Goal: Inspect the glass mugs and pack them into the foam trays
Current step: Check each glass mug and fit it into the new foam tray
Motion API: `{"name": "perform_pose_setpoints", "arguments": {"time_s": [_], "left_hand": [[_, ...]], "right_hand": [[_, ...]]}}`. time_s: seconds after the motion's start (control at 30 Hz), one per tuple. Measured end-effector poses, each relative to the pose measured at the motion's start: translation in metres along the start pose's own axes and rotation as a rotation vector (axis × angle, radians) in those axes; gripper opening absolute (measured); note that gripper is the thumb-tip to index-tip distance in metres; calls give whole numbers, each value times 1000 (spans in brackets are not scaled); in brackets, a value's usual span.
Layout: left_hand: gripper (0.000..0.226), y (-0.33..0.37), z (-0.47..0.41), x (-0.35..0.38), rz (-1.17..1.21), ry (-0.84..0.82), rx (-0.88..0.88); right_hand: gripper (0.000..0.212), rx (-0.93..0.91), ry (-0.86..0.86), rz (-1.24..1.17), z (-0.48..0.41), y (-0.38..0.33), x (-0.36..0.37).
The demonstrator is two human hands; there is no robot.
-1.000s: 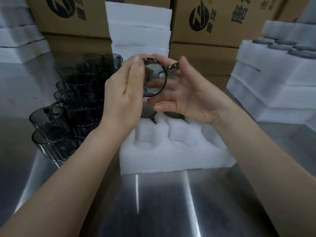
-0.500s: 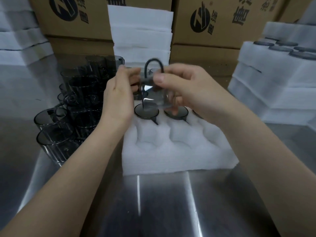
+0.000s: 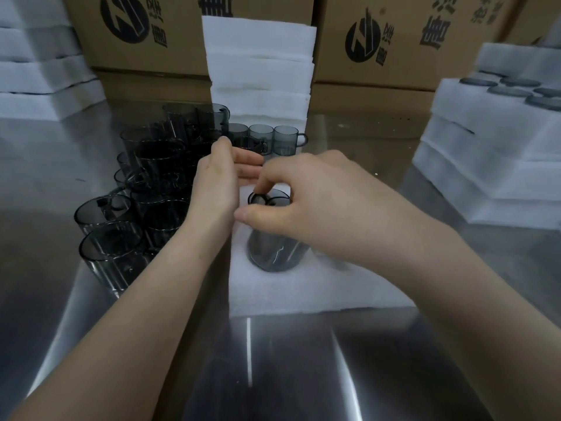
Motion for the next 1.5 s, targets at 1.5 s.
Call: {"name": "perform_pose_setpoints", "arguments": {"time_s": [1.5], "left_hand": [[27, -19, 4, 1, -247, 8, -169]], "right_hand": [[15, 109, -180, -200, -157, 97, 37]]}}
Point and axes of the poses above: each hand's wrist, its own z-axis away from the middle knuckle, its own x-axis out of the palm, y = z × x, the point moved 5 cm from there along -z, towards the middle knuckle, and after that the axes turned 11 degrees about -y, right-handed, at the moved point
